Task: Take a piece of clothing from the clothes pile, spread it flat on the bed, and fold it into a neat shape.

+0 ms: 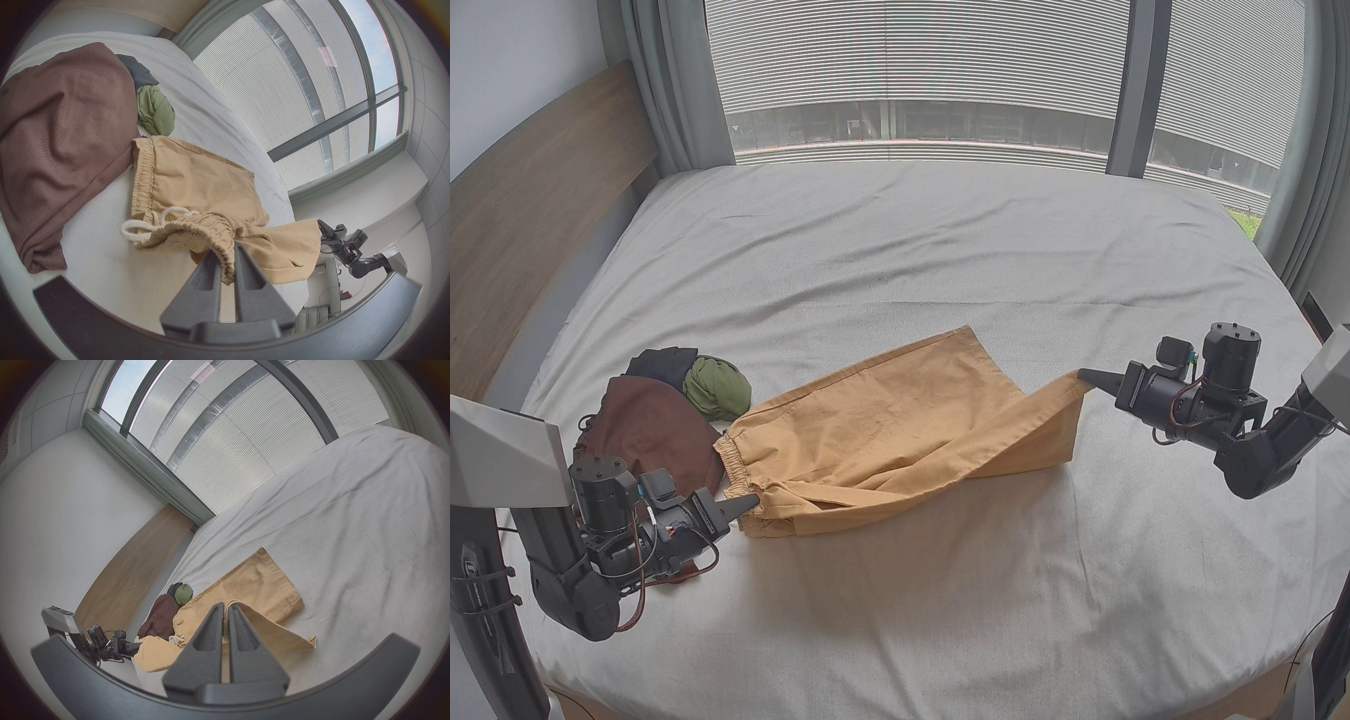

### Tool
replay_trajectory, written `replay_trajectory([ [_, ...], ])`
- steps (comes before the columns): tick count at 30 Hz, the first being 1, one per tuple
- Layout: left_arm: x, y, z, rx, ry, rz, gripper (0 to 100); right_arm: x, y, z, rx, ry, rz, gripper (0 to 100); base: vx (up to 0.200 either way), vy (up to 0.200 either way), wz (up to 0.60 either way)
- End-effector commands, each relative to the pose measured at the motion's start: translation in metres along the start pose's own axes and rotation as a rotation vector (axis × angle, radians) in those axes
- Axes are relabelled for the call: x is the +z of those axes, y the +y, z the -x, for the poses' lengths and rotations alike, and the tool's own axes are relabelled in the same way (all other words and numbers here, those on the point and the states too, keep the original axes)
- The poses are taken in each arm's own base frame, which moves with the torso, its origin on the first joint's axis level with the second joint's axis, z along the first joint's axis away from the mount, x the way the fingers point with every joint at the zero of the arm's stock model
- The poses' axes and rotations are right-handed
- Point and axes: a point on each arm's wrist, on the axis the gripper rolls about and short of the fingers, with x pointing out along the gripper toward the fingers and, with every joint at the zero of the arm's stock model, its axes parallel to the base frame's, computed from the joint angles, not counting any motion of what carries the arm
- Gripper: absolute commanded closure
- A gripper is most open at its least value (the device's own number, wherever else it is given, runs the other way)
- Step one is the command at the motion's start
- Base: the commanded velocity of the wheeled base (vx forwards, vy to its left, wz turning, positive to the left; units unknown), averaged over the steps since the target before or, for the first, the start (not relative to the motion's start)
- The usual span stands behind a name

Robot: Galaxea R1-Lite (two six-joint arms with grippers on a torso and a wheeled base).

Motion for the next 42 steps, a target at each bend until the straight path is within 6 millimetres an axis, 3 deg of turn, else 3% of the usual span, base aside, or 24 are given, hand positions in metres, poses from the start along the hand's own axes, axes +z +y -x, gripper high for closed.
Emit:
replay_trajectory([
  [1, 0.005, -0.001, -0.003, 0.000, -0.030, 0.005, 100, 0.009, 0.004, -0.004, 0.013, -0.022, 0.014, 100, 0.000, 0.000, 0.00],
  [21, 0.018, -0.004, -0.011, -0.002, -0.110, 0.041, 100, 0.038, 0.013, -0.021, 0.026, -0.032, 0.026, 100, 0.000, 0.000, 0.00],
  [34, 0.032, -0.006, -0.017, 0.011, -0.201, 0.071, 100, 0.053, 0.022, -0.056, 0.059, -0.014, 0.033, 100, 0.000, 0.000, 0.00],
  [42, 0.036, -0.006, -0.022, 0.024, -0.245, 0.083, 100, 0.058, 0.017, -0.075, 0.064, -0.017, 0.041, 100, 0.000, 0.000, 0.00],
])
